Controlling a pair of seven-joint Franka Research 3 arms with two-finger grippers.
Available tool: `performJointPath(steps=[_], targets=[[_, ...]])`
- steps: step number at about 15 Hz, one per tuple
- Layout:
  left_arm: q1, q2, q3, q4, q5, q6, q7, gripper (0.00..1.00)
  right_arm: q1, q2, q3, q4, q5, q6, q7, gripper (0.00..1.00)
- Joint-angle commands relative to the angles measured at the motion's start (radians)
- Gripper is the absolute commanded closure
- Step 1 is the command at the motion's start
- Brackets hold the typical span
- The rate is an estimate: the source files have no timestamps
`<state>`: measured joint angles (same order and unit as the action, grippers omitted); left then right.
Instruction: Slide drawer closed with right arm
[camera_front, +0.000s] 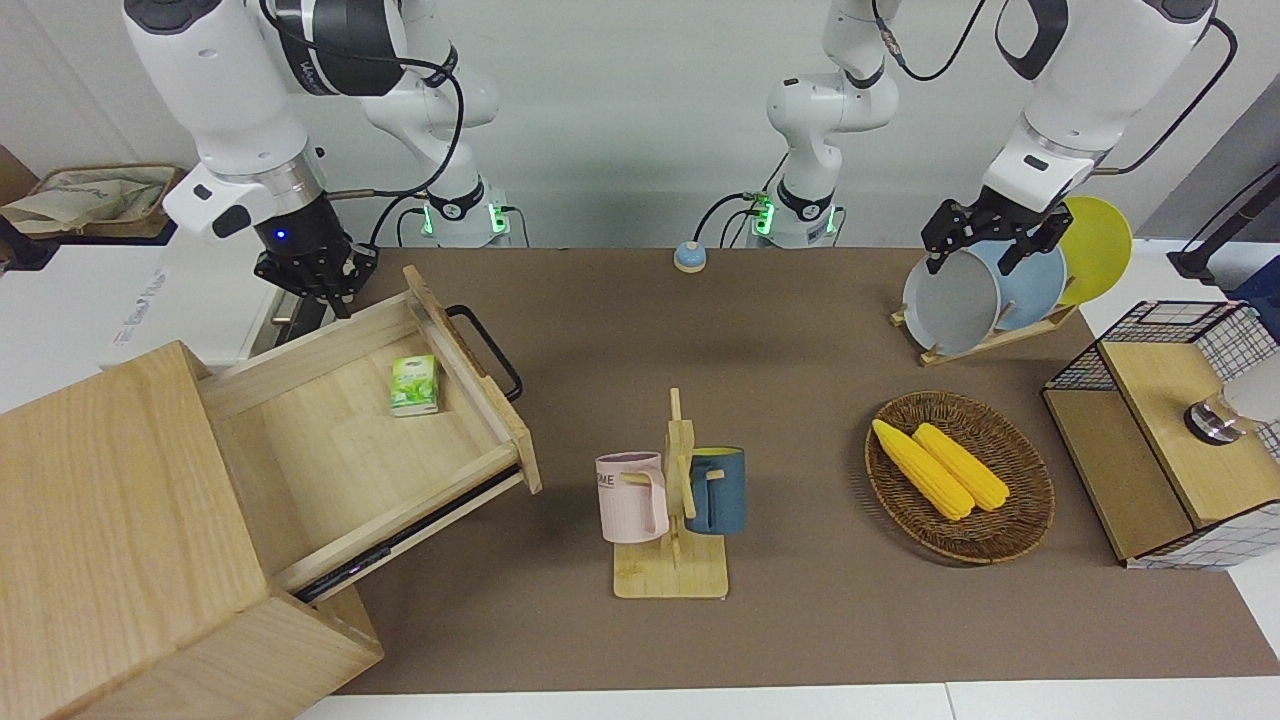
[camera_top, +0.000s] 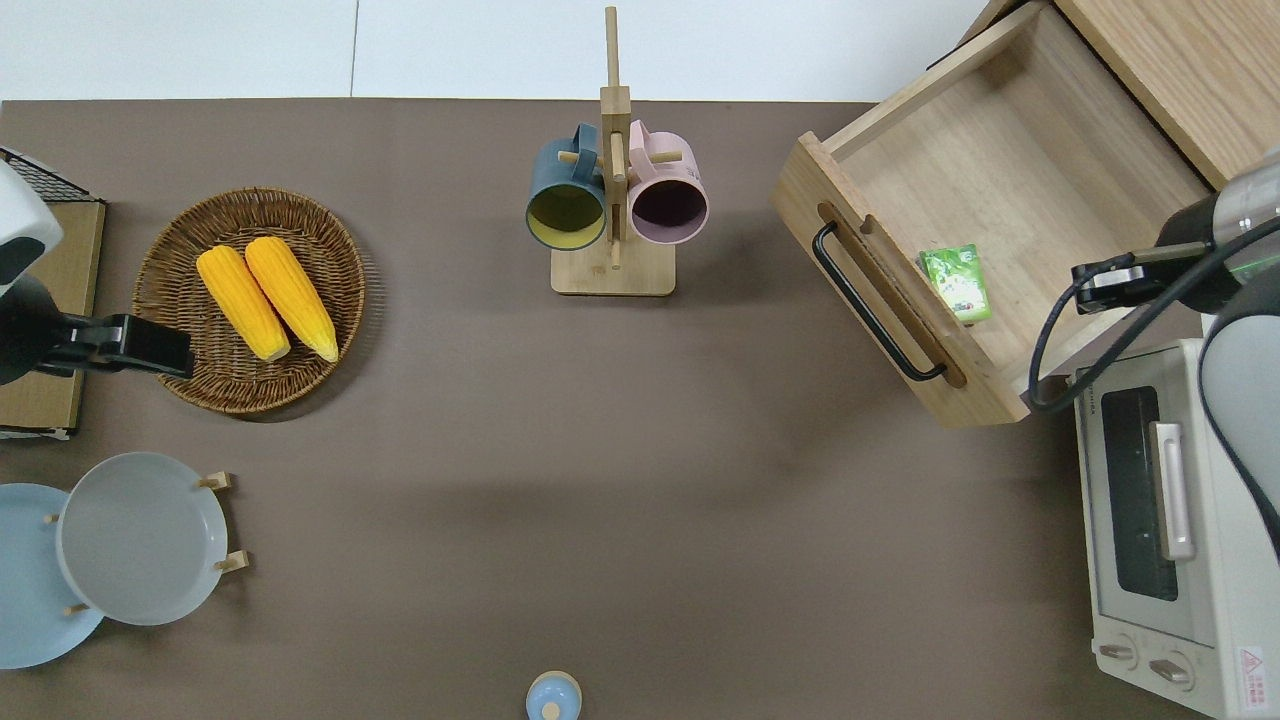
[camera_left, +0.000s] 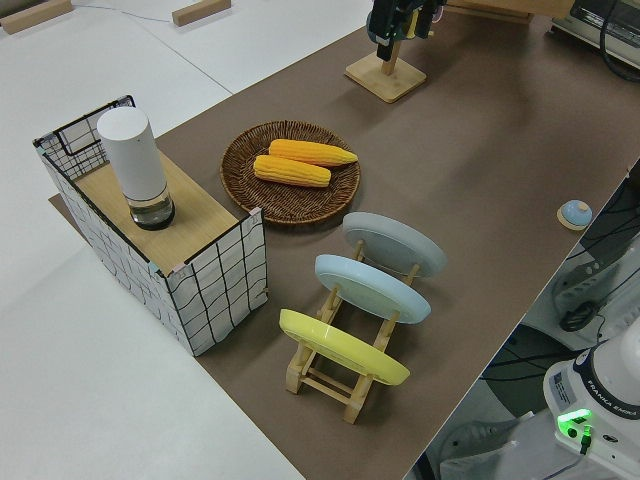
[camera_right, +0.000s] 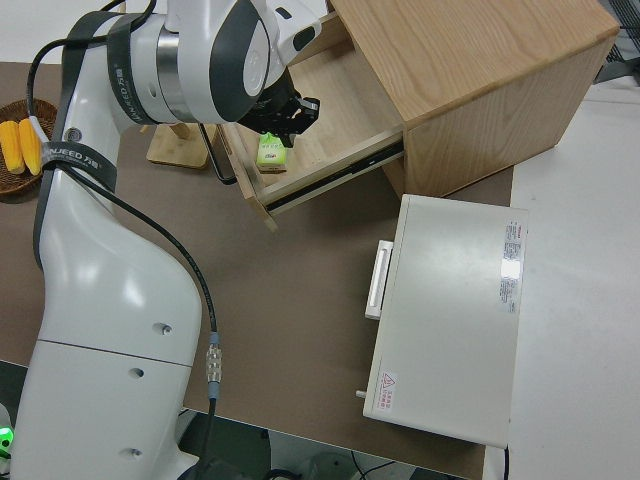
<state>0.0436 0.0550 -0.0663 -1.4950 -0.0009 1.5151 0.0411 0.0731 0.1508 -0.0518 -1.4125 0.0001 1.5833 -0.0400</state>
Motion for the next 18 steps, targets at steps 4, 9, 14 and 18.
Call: performJointPath(steps=[4,9,14,18], targets=[[-0.007,-0.004,0.0,0.01,0.018,-0.018,-0.01,0.01,0.118,0.001,0.023,0.087,0.023,-0.049,0.339,1.0],[-0.007,-0.004,0.0,0.01,0.018,-0.018,-0.01,0.01,0.276,0.01,0.027,0.095,0.026,-0.035,0.713,1.0],[-0.007,-0.004,0.0,0.01,0.018,-0.018,-0.01,0.01,0.362,0.048,0.027,0.095,0.031,-0.035,0.988,1.0],[-0.007,-0.004,0.0,0.009,0.018,-0.018,-0.01,0.01,0.381,0.093,0.023,0.09,0.031,-0.017,1.138,1.0]])
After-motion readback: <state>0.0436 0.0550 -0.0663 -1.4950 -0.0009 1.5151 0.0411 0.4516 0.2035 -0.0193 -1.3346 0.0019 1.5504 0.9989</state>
